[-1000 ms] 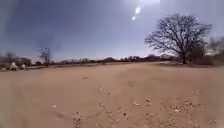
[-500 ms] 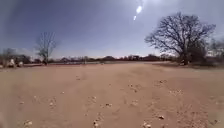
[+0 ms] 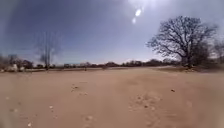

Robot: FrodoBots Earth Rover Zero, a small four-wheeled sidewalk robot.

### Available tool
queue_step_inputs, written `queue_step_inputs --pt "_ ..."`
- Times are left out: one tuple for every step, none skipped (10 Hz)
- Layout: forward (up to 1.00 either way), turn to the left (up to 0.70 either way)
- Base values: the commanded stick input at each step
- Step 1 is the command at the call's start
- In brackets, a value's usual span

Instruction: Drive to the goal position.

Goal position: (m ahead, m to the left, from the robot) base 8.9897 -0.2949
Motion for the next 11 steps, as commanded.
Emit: queue_step_inputs --pt "1.00 0.00" --pt "1.00 0.00" --pt "1.00 0.00" --pt "1.00 0.00" --pt "1.00 0.00" --pt "1.00 0.00" --pt "1.00 0.00" --pt "1.00 0.00" --pt "1.00 0.00" --pt "1.00 0.00" --pt "1.00 0.00"
